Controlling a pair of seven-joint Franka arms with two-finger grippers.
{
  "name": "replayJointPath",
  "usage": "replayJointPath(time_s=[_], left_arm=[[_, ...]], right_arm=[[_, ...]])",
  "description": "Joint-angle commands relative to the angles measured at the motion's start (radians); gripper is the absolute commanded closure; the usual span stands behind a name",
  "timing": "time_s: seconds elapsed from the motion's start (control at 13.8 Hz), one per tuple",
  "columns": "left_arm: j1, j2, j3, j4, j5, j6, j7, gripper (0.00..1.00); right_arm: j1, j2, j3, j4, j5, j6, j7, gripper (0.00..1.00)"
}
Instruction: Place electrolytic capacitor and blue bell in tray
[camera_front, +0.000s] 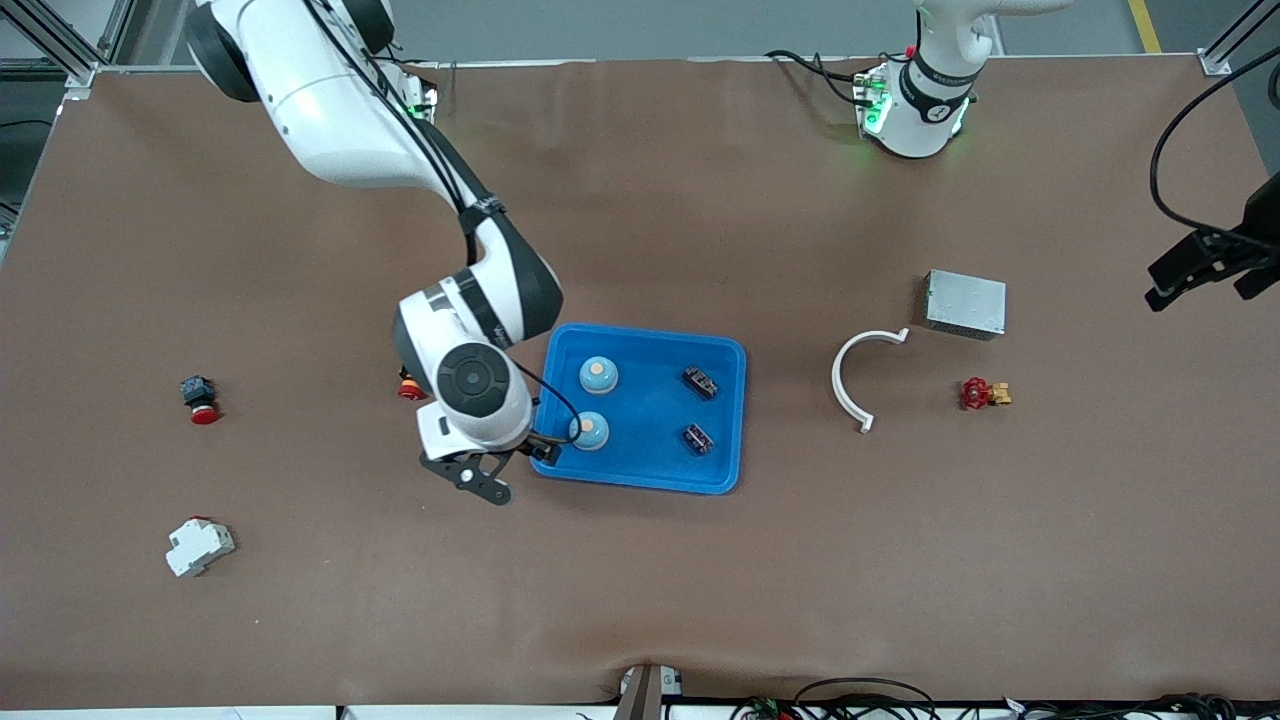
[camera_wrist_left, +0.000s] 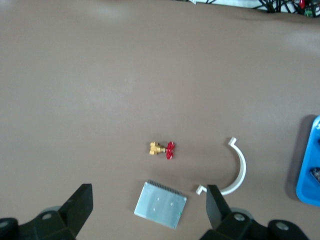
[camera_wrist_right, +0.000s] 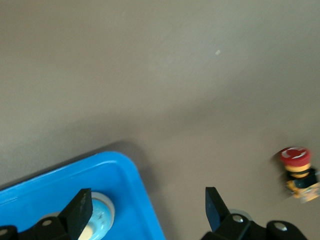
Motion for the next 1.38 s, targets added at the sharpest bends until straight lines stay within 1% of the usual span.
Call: replayJointPath(time_s=[0.0,0.29,0.58,0.72,0.87,1.01,1.3], left_arm=[[-0.005,0.011,0.004,0.027,-0.027,-0.069,0.051,0.00],[-0.011,0.034,0.004,0.064,-0.024,-0.079,0.099,0.00],[-0.013,0.058,-0.011,0.088,-0.018,-0.079,0.087,0.00],[-0.014,0.058,-0.017,0.097,-0.016,-0.079,0.082,0.00],[-0.008,0.060,-0.020,0.094,-0.019,-0.087,0.084,0.00],[-0.002,0.060,-0.020,0.096,-0.021,-0.096,0.082,0.00],[0.001,0.066,-0.020,0.097,-0.028,-0.101,0.084,0.00]], right_arm=[[-0.072,-0.081,0.017,-0.036,0.008,-0.049,-0.100,0.00],[-0.172,-0.183,0.014,-0.036,-0.002,-0.123,-0.328,0.00],[-0.273,-0.256,0.012,-0.036,-0.002,-0.165,-0.568,0.00],[-0.301,-0.296,0.012,-0.035,-0.002,-0.170,-0.647,0.00],[-0.329,-0.333,0.012,-0.033,-0.004,-0.228,-0.701,0.00],[-0.361,-0.381,0.012,-0.033,-0.001,-0.244,-0.763,0.00],[-0.441,-0.422,0.014,-0.021,0.013,-0.340,-0.891,0.00]])
